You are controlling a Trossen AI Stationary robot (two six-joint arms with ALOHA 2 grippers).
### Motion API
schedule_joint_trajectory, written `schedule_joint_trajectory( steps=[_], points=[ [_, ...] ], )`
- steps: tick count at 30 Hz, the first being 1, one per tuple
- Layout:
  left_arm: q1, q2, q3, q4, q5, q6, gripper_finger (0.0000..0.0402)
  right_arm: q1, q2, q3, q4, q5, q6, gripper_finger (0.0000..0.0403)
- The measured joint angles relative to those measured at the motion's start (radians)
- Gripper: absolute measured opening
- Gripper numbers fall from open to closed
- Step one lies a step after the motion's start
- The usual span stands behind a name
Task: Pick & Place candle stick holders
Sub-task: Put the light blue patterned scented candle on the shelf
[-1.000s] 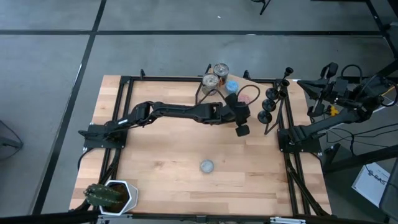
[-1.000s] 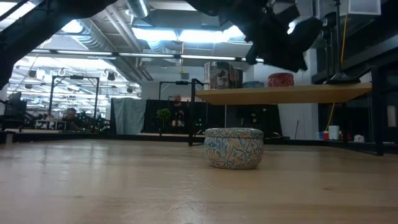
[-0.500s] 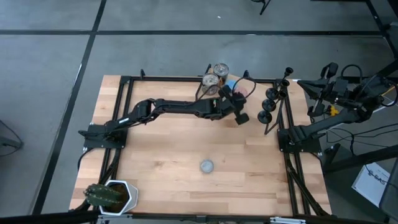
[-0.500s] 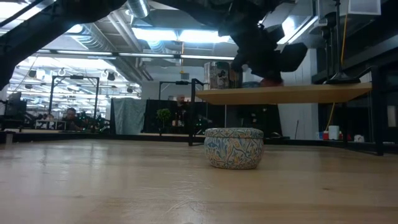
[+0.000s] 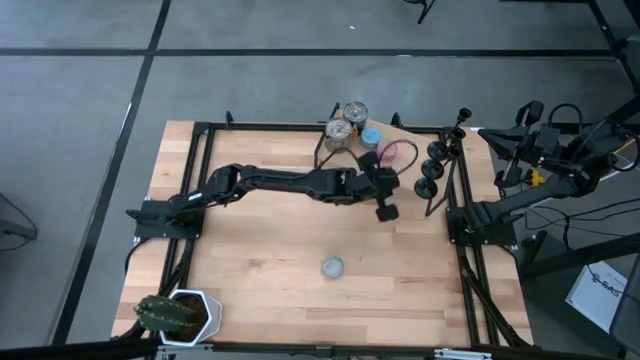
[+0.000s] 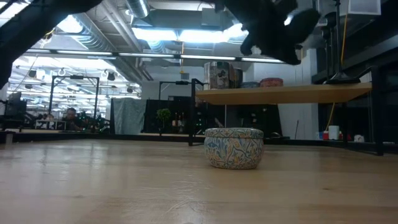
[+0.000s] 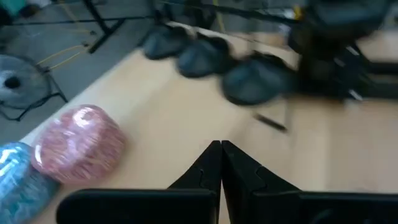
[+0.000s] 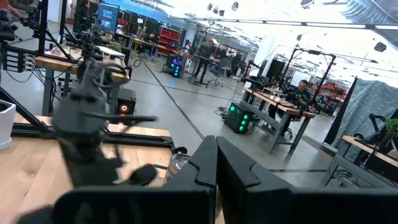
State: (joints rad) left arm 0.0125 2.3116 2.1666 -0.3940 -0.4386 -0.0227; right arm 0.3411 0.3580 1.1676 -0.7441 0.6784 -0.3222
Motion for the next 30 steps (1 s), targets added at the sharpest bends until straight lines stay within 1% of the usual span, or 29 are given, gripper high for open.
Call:
schedule_joint_trajectory(
  steps=[3, 7, 9, 15, 18, 21, 24, 28, 30],
  points=[
    [-0.045, -0.024, 0.000, -0.073, 0.019, 0.017, 0.0002, 0.000, 0.000, 0.000, 0.000, 0.000, 0.000, 0.0005],
    [-0.113, -0.054, 0.000, -0.179, 0.013, 0.019, 0.0002, 0.000, 0.000, 0.000, 0.000, 0.000, 0.000, 0.0005],
    [-0.150, -0.061, 0.000, -0.237, -0.017, 0.019, 0.0003, 0.000, 0.000, 0.000, 0.000, 0.000, 0.000, 0.0005],
    [-0.258, -0.061, 0.000, -0.315, -0.137, 0.019, 0.0003, 0.000, 0.000, 0.000, 0.000, 0.000, 0.000, 0.0005],
    [-0.298, -0.061, 0.000, -0.350, -0.153, 0.006, 0.0002, 0.000, 0.000, 0.000, 0.000, 0.000, 0.000, 0.0005],
    [-0.329, -0.061, 0.000, -0.362, -0.153, -0.005, 0.0001, 0.000, 0.000, 0.000, 0.000, 0.000, 0.000, 0.0005],
    [-0.351, -0.061, 0.000, -0.379, -0.154, 0.019, 0.0004, 0.000, 0.000, 0.000, 0.000, 0.000, 0.000, 0.0005],
    [-0.362, -0.061, 0.000, -0.394, -0.153, 0.021, 0.0003, 0.000, 0.000, 0.000, 0.000, 0.000, 0.000, 0.0005],
    [-0.360, -0.061, 0.000, -0.406, -0.136, 0.013, 0.0002, 0.000, 0.000, 0.000, 0.000, 0.000, 0.000, 0.0005]
  ],
)
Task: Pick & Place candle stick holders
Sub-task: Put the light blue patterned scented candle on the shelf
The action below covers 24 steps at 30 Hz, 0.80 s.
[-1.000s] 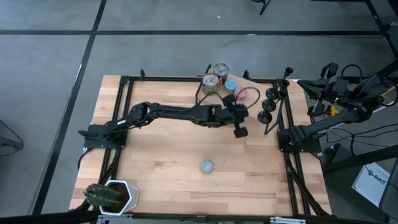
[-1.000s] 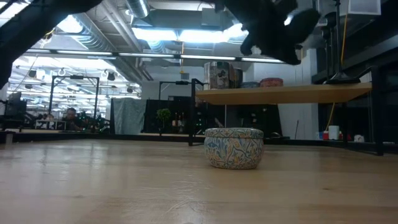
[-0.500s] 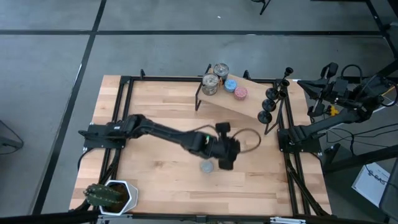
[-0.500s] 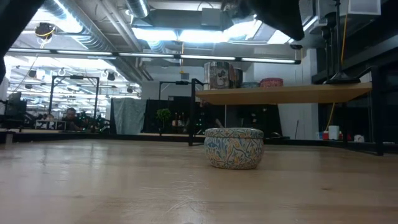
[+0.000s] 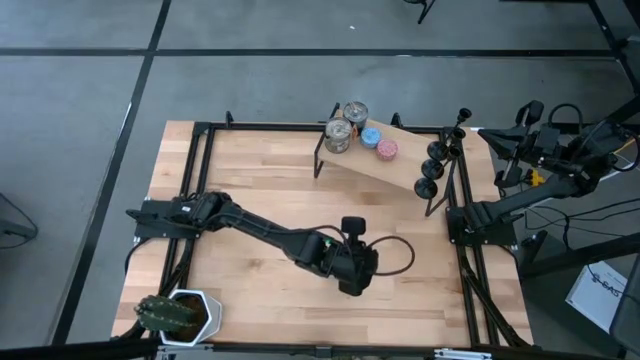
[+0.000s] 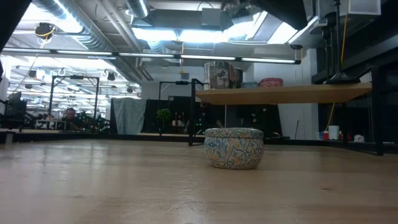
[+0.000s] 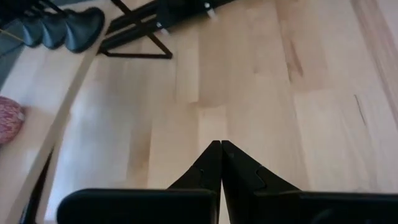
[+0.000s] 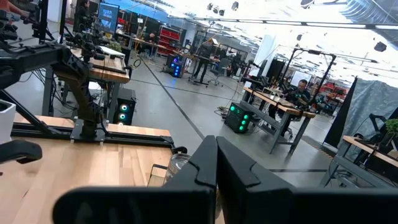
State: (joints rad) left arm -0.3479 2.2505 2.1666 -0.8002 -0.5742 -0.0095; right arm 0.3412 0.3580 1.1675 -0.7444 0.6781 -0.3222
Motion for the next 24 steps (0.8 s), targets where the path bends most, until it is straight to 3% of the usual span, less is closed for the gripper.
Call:
schedule_joint_trajectory(
  steps=[13, 18, 24],
  points=[
    [0.000, 0.000, 0.000, -0.147, 0.261, -0.095, 0.0007, 0.000, 0.000, 0.000, 0.000, 0.000, 0.000, 0.0005],
    [0.000, 0.000, 0.000, -0.147, 0.287, -0.126, 0.0028, 0.000, 0.000, 0.000, 0.000, 0.000, 0.000, 0.0005],
    [0.000, 0.002, 0.000, -0.146, 0.288, -0.127, 0.0083, 0.000, 0.000, 0.000, 0.000, 0.000, 0.000, 0.0005]
  ],
)
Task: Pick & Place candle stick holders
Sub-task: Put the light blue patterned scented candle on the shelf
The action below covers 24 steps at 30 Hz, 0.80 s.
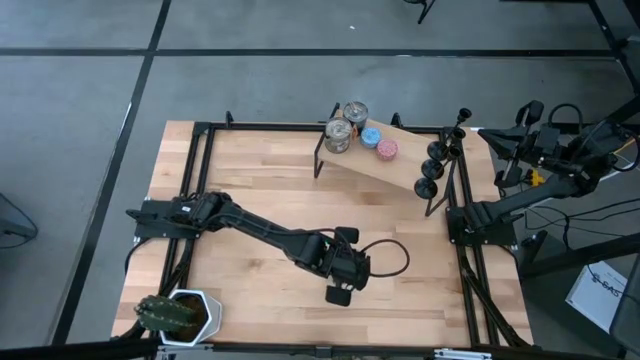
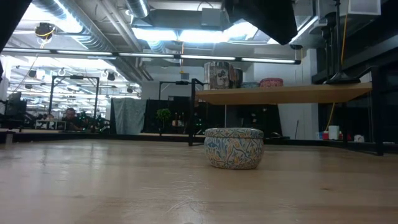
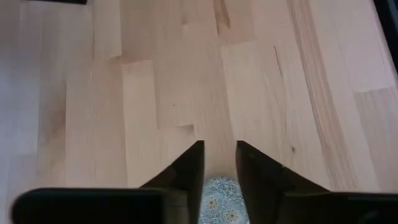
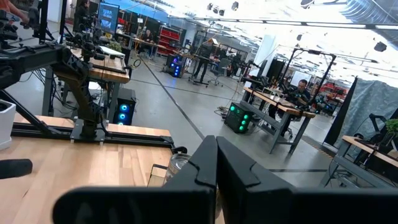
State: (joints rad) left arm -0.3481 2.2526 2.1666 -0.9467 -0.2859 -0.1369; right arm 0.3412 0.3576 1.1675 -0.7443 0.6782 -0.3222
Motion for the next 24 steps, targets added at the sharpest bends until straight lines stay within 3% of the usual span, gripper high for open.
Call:
schedule_joint_trajectory(
  steps=[12, 24],
  points=[
    [-0.010, 0.046, 0.000, 0.001, 0.064, -0.044, 0.0191, 0.000, 0.000, 0.000, 0.000, 0.000, 0.000, 0.0005],
    [-0.033, 0.052, 0.000, 0.001, 0.042, -0.043, 0.0204, 0.000, 0.000, 0.000, 0.000, 0.000, 0.000, 0.0005]
  ],
)
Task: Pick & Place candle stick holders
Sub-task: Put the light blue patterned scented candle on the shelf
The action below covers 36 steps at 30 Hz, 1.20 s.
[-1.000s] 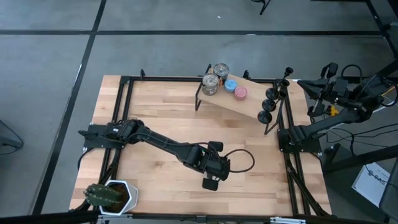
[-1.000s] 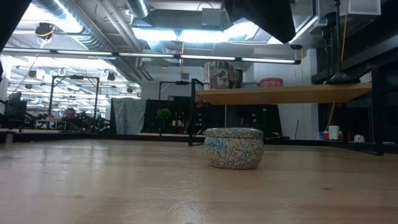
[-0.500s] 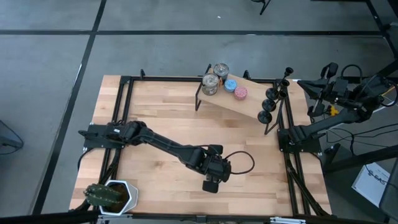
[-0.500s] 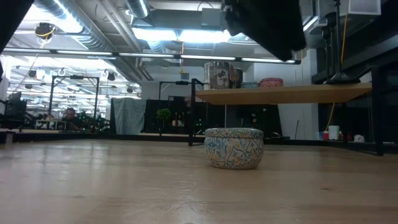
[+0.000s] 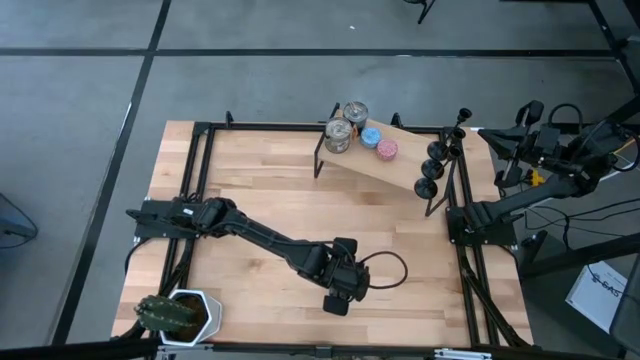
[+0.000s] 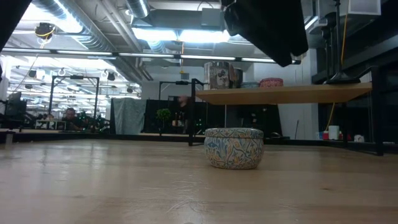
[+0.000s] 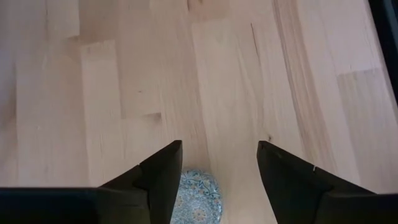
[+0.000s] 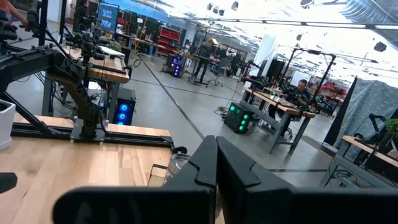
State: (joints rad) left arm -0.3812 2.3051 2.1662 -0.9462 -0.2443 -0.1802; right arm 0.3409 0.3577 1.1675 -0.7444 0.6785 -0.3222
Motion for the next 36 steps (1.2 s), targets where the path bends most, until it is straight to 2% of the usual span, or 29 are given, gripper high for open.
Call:
schedule_joint_trajectory(
  steps=[14, 18, 23, 36],
  points=[
    [-0.010, 0.000, 0.000, 0.000, 0.011, -0.047, 0.0207, 0.000, 0.000, 0.000, 0.000, 0.000, 0.000, 0.0005],
    [-0.018, 0.000, 0.000, 0.000, -0.019, -0.058, 0.0214, 0.000, 0.000, 0.000, 0.000, 0.000, 0.000, 0.0005],
    [-0.023, 0.000, 0.000, -0.002, -0.045, -0.116, 0.0246, 0.000, 0.000, 0.000, 0.000, 0.000, 0.000, 0.0005],
    [-0.018, 0.038, 0.000, 0.011, -0.053, -0.260, 0.0359, 0.000, 0.000, 0.000, 0.000, 0.000, 0.000, 0.0005]
  ],
)
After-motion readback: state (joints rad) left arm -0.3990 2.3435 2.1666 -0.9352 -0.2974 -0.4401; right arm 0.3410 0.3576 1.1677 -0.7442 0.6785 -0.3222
